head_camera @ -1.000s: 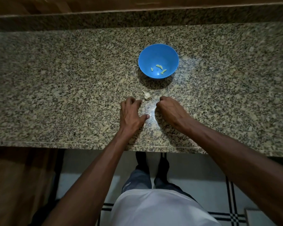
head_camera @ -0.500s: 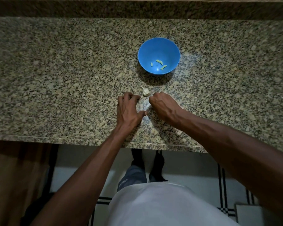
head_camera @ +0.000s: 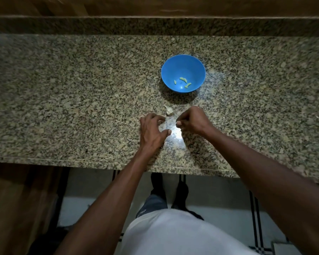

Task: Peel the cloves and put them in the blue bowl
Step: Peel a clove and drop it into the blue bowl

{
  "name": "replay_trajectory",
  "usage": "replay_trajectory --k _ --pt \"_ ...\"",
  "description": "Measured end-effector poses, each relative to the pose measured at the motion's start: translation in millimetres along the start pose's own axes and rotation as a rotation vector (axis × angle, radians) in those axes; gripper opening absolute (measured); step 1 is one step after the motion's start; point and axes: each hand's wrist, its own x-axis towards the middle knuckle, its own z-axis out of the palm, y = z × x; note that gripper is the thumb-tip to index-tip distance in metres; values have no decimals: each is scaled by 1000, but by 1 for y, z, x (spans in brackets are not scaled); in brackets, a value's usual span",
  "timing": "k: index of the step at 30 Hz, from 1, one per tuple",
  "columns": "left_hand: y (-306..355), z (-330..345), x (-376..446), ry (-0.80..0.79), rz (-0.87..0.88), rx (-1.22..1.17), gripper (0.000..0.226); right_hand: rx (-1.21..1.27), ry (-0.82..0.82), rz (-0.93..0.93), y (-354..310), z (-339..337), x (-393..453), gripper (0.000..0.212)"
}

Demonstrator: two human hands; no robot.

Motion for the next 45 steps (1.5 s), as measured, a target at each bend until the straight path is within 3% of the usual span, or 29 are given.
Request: replay_trajectory --k 3,5,8,12,18,25,32,36,40,45 --pt "4 -3 -6 -19 55 -236 38 511 -38 92 17 2 -14 21" --pt "9 -4 -9 -47 42 -361 31 630 -59 116 21 5 -24 23" --pt "12 -3 -8 -32 100 -370 28 696 -72 128 20 7 -32 21" --pt "11 -4 -4 -26 184 -272 22 615 -59 110 15 8 -37 20" --pt "4 -7 -1 -78 500 119 19 360 -49 126 12 3 -33 11" --pt "4 -6 -1 -123 522 239 11 167 60 48 1 10 -33 12" --pt "4 -11 5 -218 368 152 25 15 160 -84 -2 24 -36 9" --pt "8 -14 8 -269 210 16 18 -61 189 -174 -4 24 -40 14" --pt "10 -15 7 -273 -4 -224 15 -73 206 -216 -6 22 -39 13" --pt "2 -19 9 -465 -289 -593 17 -188 206 -374 -2 21 -41 11"
